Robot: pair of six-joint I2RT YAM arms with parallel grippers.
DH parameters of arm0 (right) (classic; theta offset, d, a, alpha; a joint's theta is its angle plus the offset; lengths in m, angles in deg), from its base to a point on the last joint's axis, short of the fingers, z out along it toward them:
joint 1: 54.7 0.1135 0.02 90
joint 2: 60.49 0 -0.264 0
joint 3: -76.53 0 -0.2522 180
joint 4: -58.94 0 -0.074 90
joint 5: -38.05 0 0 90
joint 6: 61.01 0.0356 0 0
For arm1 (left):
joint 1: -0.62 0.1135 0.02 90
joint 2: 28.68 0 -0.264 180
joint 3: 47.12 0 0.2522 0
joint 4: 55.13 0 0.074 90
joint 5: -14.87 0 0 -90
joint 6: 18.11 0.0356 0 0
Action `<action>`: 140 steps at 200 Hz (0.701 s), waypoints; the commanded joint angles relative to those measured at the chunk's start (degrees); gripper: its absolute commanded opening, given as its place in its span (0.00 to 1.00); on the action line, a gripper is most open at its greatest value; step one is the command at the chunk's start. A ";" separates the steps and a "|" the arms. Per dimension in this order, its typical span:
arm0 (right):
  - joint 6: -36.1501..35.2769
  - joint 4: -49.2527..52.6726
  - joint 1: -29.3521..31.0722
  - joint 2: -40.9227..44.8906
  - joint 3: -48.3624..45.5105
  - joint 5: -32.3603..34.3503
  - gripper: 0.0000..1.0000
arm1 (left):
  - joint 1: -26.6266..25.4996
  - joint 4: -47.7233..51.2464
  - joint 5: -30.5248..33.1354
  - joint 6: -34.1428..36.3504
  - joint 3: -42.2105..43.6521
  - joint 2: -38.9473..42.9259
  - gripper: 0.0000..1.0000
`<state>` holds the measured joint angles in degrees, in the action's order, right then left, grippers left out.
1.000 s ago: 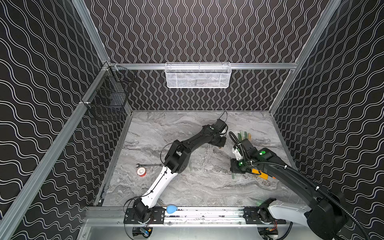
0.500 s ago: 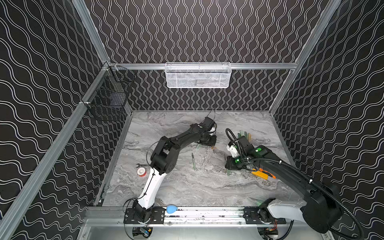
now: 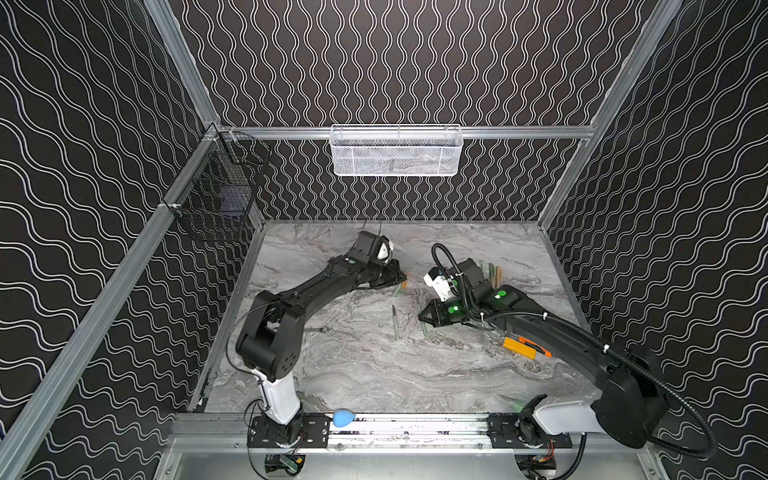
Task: Insert the pens into the pen caps
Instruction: 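Bring the tan cap above the pen with the left gripper while the right lifts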
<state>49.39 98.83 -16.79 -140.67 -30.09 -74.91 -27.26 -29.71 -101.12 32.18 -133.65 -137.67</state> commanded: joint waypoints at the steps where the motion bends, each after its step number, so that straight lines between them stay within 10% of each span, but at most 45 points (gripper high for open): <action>1: -0.11 -3.71 0.60 -2.24 1.53 -0.28 0.05 | 1.40 -10.87 -3.22 -3.64 3.89 3.93 0.04; 140: -3.53 -5.77 1.45 -8.42 5.84 -4.15 0.05 | 4.94 -32.80 -5.49 -10.76 20.87 13.71 0.00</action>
<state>46.99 95.27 -15.44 -148.91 -25.13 -78.21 -22.62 -56.68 -105.98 23.37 -113.54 -124.66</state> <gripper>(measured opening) 0.121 0.117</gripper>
